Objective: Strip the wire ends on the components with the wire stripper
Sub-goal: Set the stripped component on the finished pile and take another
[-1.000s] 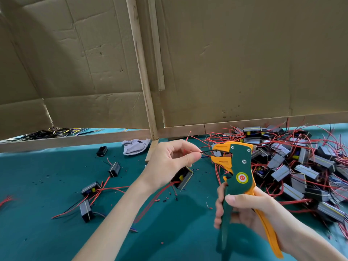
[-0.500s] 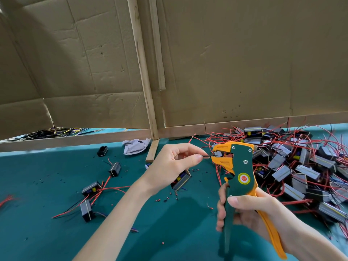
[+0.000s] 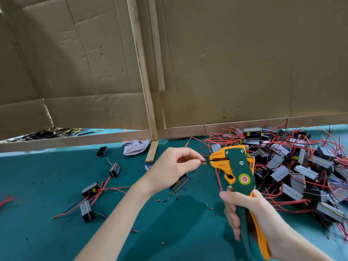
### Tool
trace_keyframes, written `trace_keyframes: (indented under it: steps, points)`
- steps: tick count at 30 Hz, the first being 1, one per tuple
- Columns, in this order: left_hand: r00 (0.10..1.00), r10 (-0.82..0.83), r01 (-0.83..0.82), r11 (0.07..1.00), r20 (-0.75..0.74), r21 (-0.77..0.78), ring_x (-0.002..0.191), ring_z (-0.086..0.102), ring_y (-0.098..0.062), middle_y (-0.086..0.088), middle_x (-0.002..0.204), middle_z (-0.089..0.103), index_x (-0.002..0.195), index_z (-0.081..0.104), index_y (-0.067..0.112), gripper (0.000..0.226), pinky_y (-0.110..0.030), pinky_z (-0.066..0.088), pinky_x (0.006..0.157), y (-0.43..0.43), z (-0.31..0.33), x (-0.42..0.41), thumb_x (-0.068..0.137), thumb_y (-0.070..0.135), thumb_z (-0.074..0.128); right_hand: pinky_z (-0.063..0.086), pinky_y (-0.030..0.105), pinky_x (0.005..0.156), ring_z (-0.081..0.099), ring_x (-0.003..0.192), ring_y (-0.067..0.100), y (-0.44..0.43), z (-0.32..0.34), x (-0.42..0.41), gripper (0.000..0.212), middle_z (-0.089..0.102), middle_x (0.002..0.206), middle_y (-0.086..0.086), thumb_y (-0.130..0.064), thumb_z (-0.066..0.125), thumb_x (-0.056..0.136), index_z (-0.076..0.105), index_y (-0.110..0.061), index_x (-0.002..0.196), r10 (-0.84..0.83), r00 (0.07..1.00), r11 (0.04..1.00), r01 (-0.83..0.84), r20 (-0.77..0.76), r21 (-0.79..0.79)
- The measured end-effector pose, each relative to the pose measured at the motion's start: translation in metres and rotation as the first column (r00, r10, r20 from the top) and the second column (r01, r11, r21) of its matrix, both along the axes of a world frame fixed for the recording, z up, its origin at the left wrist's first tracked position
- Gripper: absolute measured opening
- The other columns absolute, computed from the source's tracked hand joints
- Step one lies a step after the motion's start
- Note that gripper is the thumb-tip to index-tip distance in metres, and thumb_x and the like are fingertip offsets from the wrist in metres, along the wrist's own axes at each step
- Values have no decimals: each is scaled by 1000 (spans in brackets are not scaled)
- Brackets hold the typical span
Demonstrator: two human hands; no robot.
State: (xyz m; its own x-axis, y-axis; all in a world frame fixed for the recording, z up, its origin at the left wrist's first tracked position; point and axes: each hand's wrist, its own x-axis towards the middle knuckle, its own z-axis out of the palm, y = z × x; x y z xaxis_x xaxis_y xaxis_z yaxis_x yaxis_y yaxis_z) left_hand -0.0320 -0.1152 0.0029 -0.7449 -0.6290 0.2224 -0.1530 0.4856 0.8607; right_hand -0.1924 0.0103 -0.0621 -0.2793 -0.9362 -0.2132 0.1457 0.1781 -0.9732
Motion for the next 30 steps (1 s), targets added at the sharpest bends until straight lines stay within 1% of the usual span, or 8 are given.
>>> trace_keyframes:
  steps: [5,10,15,19,22,24,26,30]
  points:
    - [984,179,-180,980,-18,-85,74,55,-8,0,85,72,83,71,21,12,-22,44,72,-11,-5,0,91,19,63,56,50,69,63,71,44,2,9,-5,46,61,76,28,-25,94,45,70,-3,77,256,922,949,-182,291,-257]
    - [922,301,-307,952,-242,15,69,62,-6,6,79,67,90,67,17,13,-21,50,72,-16,-16,-7,93,8,58,56,50,70,64,74,45,1,6,-11,46,63,81,29,-23,91,46,72,-4,83,216,931,953,-136,294,-269]
    - [991,-119,123,989,-54,77,131,46,-5,2,147,43,138,43,22,47,-21,38,107,-8,-38,-17,98,-3,44,57,50,65,64,70,45,3,8,-9,28,61,79,31,-8,71,61,68,4,86,185,924,959,-95,335,-268]
    - [975,-182,175,983,126,59,136,39,-10,-5,159,16,126,49,44,61,-15,30,110,-1,-41,-18,96,-8,36,57,48,59,62,64,43,8,18,-5,30,59,75,30,-6,58,61,64,7,87,162,902,957,-45,399,-287]
    - [996,-32,30,999,85,17,119,56,-1,-1,151,35,113,60,40,53,-20,38,107,-7,-26,-10,95,-7,41,51,39,58,55,60,35,6,36,2,23,54,70,23,-2,56,63,57,4,86,70,973,984,-32,218,-173]
    - [995,95,-95,995,-6,0,108,62,2,10,135,53,109,63,36,47,-25,44,103,-13,-10,-1,94,-6,45,44,24,58,51,63,22,12,42,-1,10,52,74,11,-2,62,82,56,-9,84,42,978,998,-51,-204,-42]
    - [961,240,-242,970,-140,1,102,64,-1,9,117,64,107,64,32,44,-26,49,94,-21,7,11,93,-7,48,38,17,64,50,70,6,20,44,-8,14,52,82,-14,-38,62,87,57,-33,99,94,810,981,-175,-579,-86]
    - [877,324,-365,930,-355,-51,105,63,-6,6,122,62,112,62,29,41,-25,49,95,-20,54,46,90,-6,53,38,18,70,56,75,3,24,19,2,56,54,84,-21,-77,40,61,61,-42,99,-1,-53,963,-269,-999,13]
